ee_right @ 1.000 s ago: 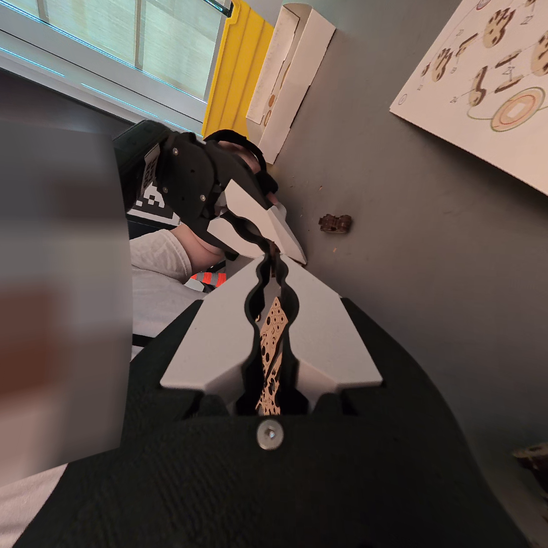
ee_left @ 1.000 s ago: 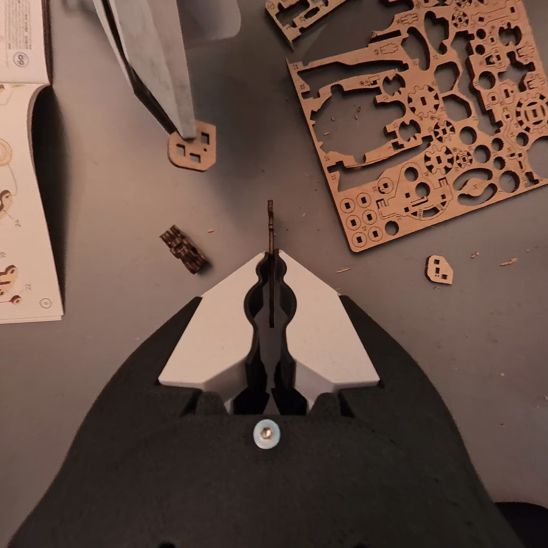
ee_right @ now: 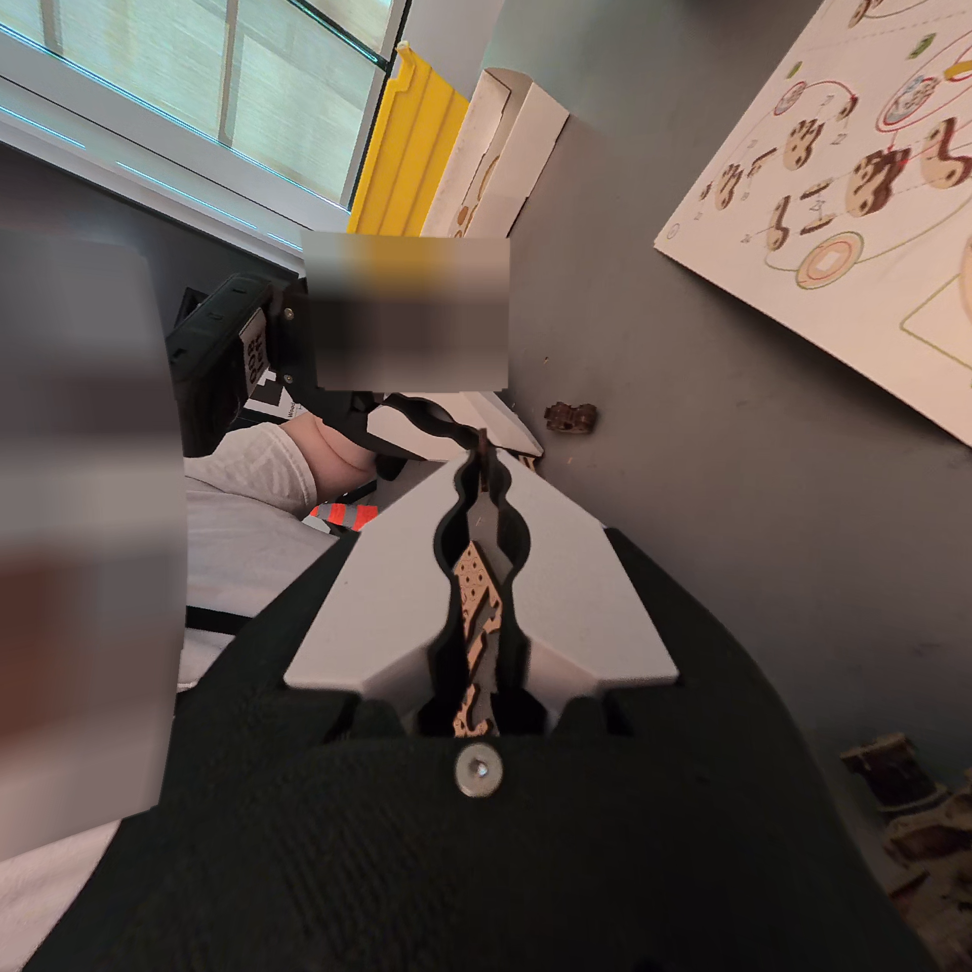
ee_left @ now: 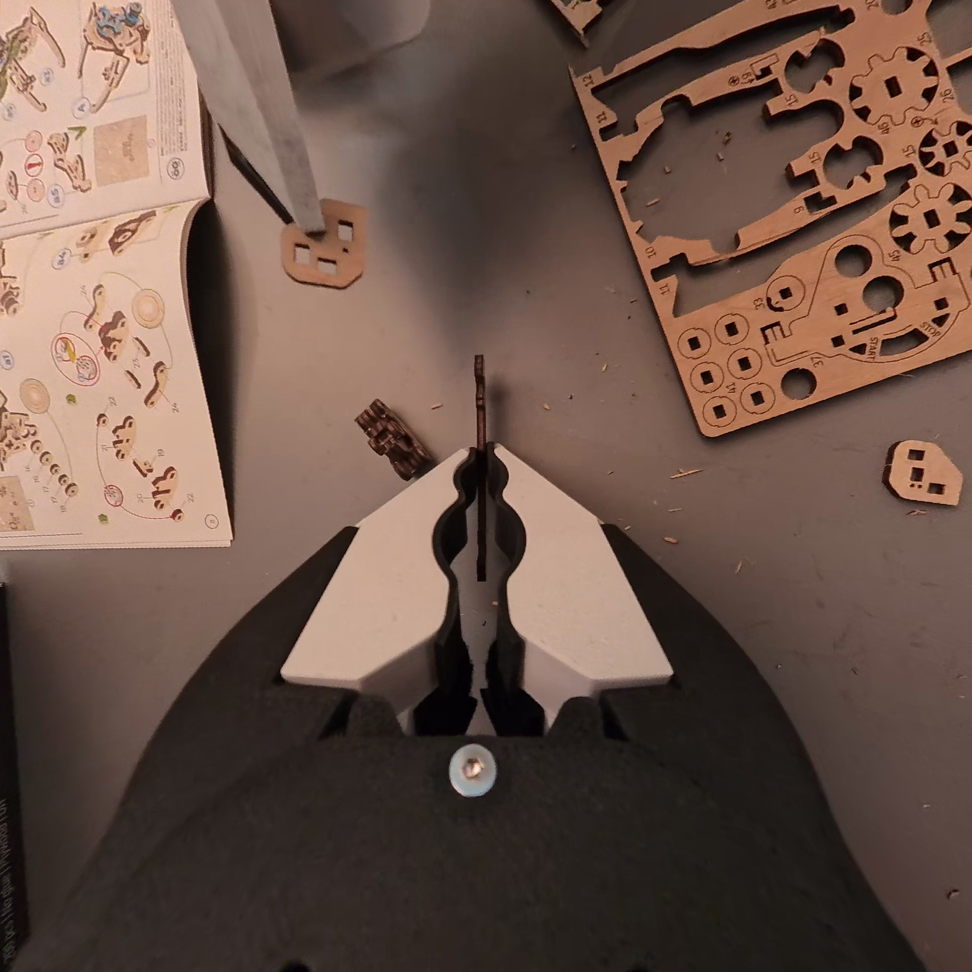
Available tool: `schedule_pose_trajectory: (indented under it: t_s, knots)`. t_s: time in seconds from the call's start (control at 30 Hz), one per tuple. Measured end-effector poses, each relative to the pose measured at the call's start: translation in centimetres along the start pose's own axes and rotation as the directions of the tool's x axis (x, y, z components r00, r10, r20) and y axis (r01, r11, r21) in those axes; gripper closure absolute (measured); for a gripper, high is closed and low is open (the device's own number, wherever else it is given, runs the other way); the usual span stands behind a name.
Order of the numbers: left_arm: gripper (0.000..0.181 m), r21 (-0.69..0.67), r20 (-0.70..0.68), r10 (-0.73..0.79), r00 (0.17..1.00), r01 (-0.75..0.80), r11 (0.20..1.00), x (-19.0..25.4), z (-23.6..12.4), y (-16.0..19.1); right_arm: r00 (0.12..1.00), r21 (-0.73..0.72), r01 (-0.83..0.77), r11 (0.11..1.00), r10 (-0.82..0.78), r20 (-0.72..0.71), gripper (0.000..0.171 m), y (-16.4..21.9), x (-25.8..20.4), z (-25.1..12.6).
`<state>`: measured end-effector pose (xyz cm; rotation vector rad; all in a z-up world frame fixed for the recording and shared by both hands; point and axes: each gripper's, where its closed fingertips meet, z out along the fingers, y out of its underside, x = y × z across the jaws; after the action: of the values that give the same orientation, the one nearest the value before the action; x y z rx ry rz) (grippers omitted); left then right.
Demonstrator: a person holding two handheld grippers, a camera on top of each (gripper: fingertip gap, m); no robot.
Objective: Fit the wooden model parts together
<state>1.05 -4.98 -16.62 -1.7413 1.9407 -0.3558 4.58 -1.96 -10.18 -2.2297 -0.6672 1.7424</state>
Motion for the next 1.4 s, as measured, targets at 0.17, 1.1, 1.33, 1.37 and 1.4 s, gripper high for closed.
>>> schedule_pose_trajectory:
  t_s: [0.17, 1.1, 1.33, 1.37, 1.4]
  knots:
    - [0.181, 0.006, 0.0, -0.002, 1.0, 0.002, 1.0, 0.0, 0.0, 0.0, 1.0, -0.007, 0.014, 1.0, -0.015, -0.025, 0.17, 0.1, 0.3, 0.0]
    - [0.181, 0.038, 0.001, -0.033, 0.999, 0.033, 0.999, 0.1, 0.4, -0.7, 0.487, -0.368, -0.11, 0.923, -0.273, -0.83, 0.169, 6.0, -0.1, -14.5]
    - [0.181, 0.04, -0.005, -0.06, 0.998, 0.061, 0.997, 0.0, 0.4, -0.7, 0.545, -0.378, -0.109, 0.919, -0.262, -0.796, 0.169, 5.9, 1.0, -13.8]
    - [0.181, 0.037, -0.005, -0.064, 0.998, 0.065, 0.997, 0.0, 0.4, -0.7, 0.6, -0.362, -0.074, 0.929, -0.249, -0.76, 0.17, 5.2, 0.9, -13.0]
    - [0.181, 0.035, -0.005, -0.069, 0.998, 0.069, 0.997, 0.0, 0.4, -0.7, 0.643, -0.333, -0.034, 0.942, -0.235, -0.729, 0.17, 4.3, 0.7, -12.5]
